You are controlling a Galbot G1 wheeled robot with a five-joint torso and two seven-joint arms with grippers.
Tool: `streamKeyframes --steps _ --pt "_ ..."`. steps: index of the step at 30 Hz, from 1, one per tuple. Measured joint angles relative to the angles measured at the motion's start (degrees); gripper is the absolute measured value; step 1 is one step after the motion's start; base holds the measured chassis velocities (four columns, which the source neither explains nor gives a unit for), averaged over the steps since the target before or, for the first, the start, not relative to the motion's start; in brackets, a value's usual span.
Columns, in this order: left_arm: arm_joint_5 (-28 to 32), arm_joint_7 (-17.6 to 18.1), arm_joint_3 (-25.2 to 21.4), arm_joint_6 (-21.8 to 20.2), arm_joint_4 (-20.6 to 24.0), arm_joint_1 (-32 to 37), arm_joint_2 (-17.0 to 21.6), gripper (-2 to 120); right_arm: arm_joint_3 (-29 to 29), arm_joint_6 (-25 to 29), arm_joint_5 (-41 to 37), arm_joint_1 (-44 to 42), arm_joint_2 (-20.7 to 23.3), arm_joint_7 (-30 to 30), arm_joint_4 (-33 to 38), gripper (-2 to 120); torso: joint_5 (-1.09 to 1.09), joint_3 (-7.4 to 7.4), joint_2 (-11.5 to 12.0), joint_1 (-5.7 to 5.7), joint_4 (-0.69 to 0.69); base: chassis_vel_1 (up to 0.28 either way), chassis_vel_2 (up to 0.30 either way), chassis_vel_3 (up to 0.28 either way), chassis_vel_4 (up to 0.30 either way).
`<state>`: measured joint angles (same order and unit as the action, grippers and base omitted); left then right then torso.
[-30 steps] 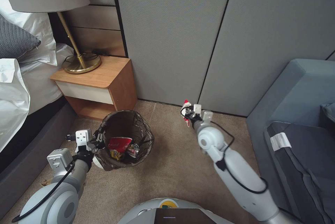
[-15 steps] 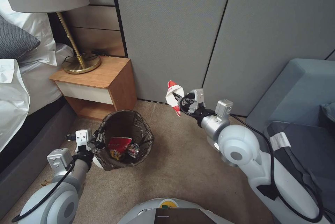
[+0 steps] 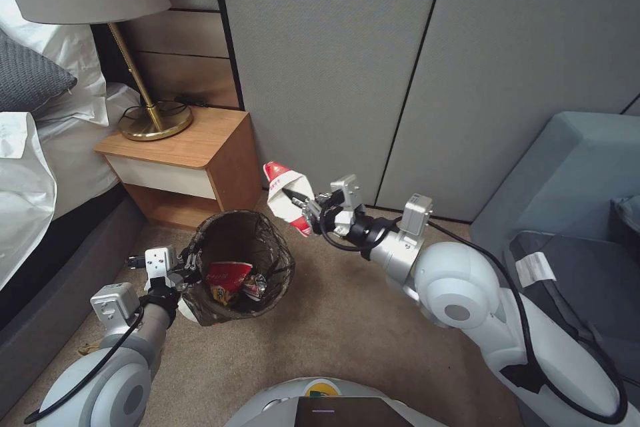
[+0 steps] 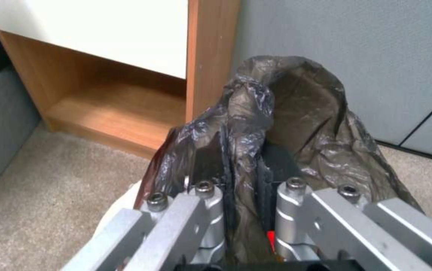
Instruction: Pick up the trash bin, then pick up the garbage from the floor and place it into the trash bin.
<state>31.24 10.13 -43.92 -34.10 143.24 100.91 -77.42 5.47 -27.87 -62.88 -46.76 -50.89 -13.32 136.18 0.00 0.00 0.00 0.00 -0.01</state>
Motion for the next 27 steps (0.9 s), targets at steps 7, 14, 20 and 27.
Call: streamKeyframes --steps 7,14,20,27 --pt "0.05 -0.04 -0.16 0.04 0.0 -0.13 0.16 8 8.08 0.0 -0.18 5.53 -0.71 -1.69 -1.68 0 -0.01 -0.01 0.0 0.0 0.0 0.0 0.0 0.0 0.0" --pt "0.16 -0.06 -0.21 0.05 0.0 -0.27 0.08 8 13.78 -0.35 -0.31 8.37 -1.71 -4.06 -2.98 0 -0.01 -0.01 0.0 0.0 0.0 0.0 0.0 0.0 0.0" --pt "0.25 -0.06 -0.24 0.07 0.0 -0.46 -0.1 8 17.56 -0.96 -0.43 9.62 -2.26 -6.09 -3.9 0 -0.01 0.0 0.0 0.0 0.0 0.0 0.0 0.0 0.0" --pt "0.25 -0.05 -0.2 0.08 0.0 -0.47 -0.3 8 19.77 -3.53 0.04 9.45 -4.32 -12.93 -6.01 14 0.0 0.0 0.0 0.0 0.01 0.0 0.0 0.0 0.0"
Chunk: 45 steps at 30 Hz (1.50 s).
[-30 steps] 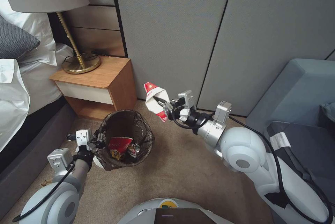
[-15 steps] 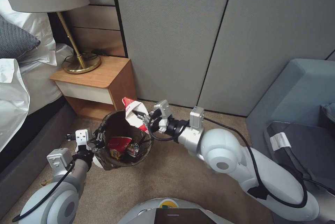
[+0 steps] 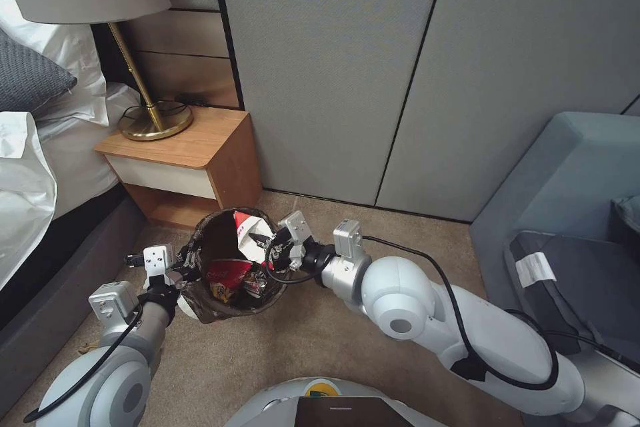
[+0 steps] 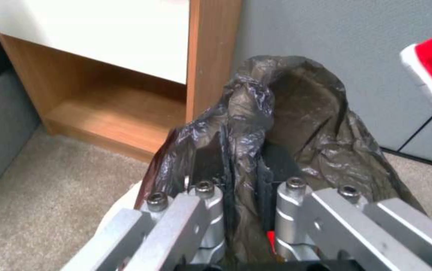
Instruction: Pick up the trash bin, then pick up the garbage from the floor and place it into the trash bin.
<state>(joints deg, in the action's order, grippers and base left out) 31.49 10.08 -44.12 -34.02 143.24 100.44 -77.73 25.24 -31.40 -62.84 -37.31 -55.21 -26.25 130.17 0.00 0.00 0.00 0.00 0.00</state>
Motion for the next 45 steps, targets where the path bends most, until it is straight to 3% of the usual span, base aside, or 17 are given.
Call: streamKeyframes --steps 2,8,11,12,22,33,38,41,44,45 --pt "-0.01 0.0 0.0 0.0 0.0 0.0 0.0 8 0.09 -0.02 -0.11 -0.01 -0.18 -0.44 -0.12 15 0.0 0.0 0.0 0.0 0.0 0.0 0.0 0.0 0.0" --pt "-0.09 0.02 0.01 0.03 0.0 0.04 -0.03 8 1.38 -0.41 -0.32 -0.3 -1.33 -1.71 -1.12 43 0.0 0.0 0.0 0.0 0.0 0.0 0.0 0.0 0.0" --pt "-0.11 0.03 0.08 0.03 0.0 0.03 -0.09 8 1.64 -0.64 -0.34 -0.44 -1.62 -1.97 -1.38 49 0.0 0.0 0.0 0.0 0.0 0.0 0.0 0.0 0.0" --pt "-0.13 0.03 0.14 0.03 0.0 -0.03 -0.19 8 2.0 -1.88 -1.31 -0.56 -2.73 -4.08 -2.28 65 0.0 0.0 0.0 0.0 0.0 0.0 0.0 0.0 0.0" --pt "-0.13 0.03 0.15 0.02 0.0 -0.02 -0.19 8 -0.2 -2.15 -2.48 -1.17 -3.23 -5.12 -2.13 98 0.0 0.0 0.0 0.0 -0.01 0.0 0.0 0.0 0.0" --pt "-0.12 0.03 0.16 -0.21 0.0 0.01 -0.16 8 -8.73 -0.98 -0.54 -6.45 -0.84 -2.72 1.6 100 0.01 0.0 0.0 0.0 0.0 0.0 0.0 0.0 0.0" --pt "-0.14 0.1 0.32 -0.46 0.0 -0.01 -0.28 8 -17.27 3.29 9.35 -14.89 1.44 0.99 4.29 100 0.01 0.0 0.0 0.0 0.01 0.0 0.0 0.0 0.0" --pt "-0.19 0.21 0.31 -0.98 0.0 -0.05 -0.14 8 -27.23 6.24 20.23 -22.58 1.6 4.29 5.32 100 0.01 0.0 0.0 0.0 -0.01 0.0 0.0 0.0 0.0" --pt "-0.25 0.21 0.27 -1.08 0.0 -0.03 -0.11 8 -31.57 7.7 24.71 -25.64 1.26 6.1 5.3 100 0.01 0.0 0.0 0.0 -0.01 0.0 0.0 0.0 0.0" --pt "-0.29 0.2 0.21 -1.17 0.0 -0.02 -0.11 8 -36.06 8.89 28.63 -29.31 0.36 8.02 5.26 100 0.01 0.0 0.0 0.0 -0.01 0.0 0.0 0.0 0.0"
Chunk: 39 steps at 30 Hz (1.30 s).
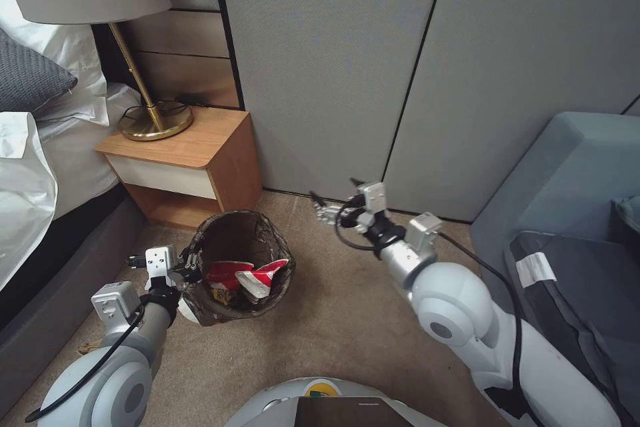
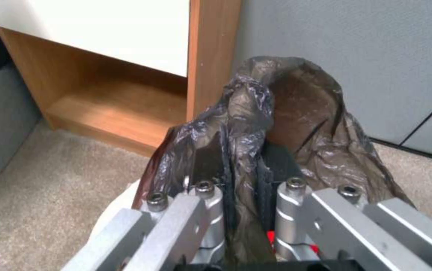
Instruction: Pick up the trash bin, then pick up the garbage from the floor and place it into the trash bin.
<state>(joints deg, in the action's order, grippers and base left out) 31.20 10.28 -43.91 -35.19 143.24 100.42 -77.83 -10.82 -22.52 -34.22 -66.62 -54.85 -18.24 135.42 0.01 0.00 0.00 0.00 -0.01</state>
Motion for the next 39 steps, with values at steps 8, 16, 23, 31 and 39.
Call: streamKeyframes --steps 8,16,23,31,39 --pt "-0.03 0.09 0.03 -0.28 0.0 -0.04 0.14 8 -14.41 7.02 13.3 -16.78 -10.49 4.75 -0.23 100 0.01 0.0 0.0 0.0 0.02 0.0 0.0 0.0 0.0" --pt "0.13 -0.14 -0.05 -0.31 0.0 -0.04 0.92 8 -20.53 11.64 20.61 -24.71 -18.1 7.27 1.13 100 -0.01 0.0 0.0 0.0 0.0 0.0 0.0 0.0 0.0" --pt "0.01 -1.01 -0.17 -0.85 0.0 -0.06 1.21 8 -22.74 13.24 24.73 -25.76 -18.97 8.04 1.92 100 -0.01 0.0 0.0 0.0 0.0 0.0 0.0 0.0 0.0" --pt "-0.02 -1.83 -0.16 -1.29 0.0 -0.41 1.31 8 -23.69 13.15 25.14 -27.41 -19.3 7.97 2.51 100 -0.01 0.0 0.0 0.0 0.01 0.0 0.0 0.0 0.0" --pt "-0.01 -1.85 -0.27 -1.35 0.0 -0.49 1.19 8 -23.52 12.94 24.55 -27.07 -19.07 7.07 2.12 100 -0.01 0.0 0.0 0.0 0.0 0.013 0.01 0.012 0.012"
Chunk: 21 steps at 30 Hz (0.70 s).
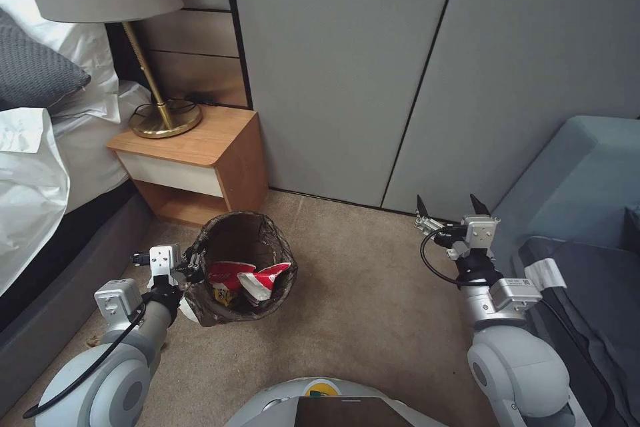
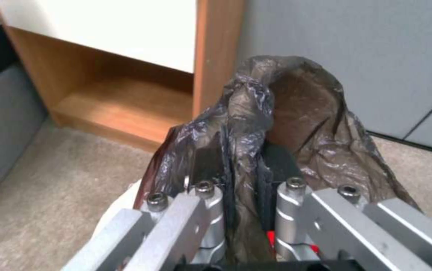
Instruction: Pick up the trash bin, then pick up the garbage from the floor and place it into the trash bin.
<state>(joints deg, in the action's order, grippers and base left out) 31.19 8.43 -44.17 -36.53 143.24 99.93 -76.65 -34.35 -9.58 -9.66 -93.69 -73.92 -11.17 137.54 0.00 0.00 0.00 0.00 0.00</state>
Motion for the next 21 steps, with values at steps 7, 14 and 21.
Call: streamKeyframes --steps 7,14,21 --pt "0.0 -0.06 -0.15 0.03 0.0 -0.05 -0.04 8 0.02 -0.07 -0.21 0.29 0.09 -0.23 -0.48 100 0.0 0.0 0.0 0.0 0.0 0.057 0.047 0.054 0.056" --pt "0.0 -0.11 -0.1 0.09 0.0 -0.06 -0.29 8 0.17 -0.07 -0.41 0.49 0.15 -0.26 -0.66 100 0.0 0.0 0.0 0.0 0.0 0.064 0.059 0.063 0.056" --pt "-0.01 -0.14 -0.22 0.2 0.0 -0.05 -0.41 8 0.54 -0.13 -0.59 0.94 0.4 -0.27 -1.07 100 0.0 0.0 0.0 0.0 0.0 0.055 0.059 0.047 0.054"
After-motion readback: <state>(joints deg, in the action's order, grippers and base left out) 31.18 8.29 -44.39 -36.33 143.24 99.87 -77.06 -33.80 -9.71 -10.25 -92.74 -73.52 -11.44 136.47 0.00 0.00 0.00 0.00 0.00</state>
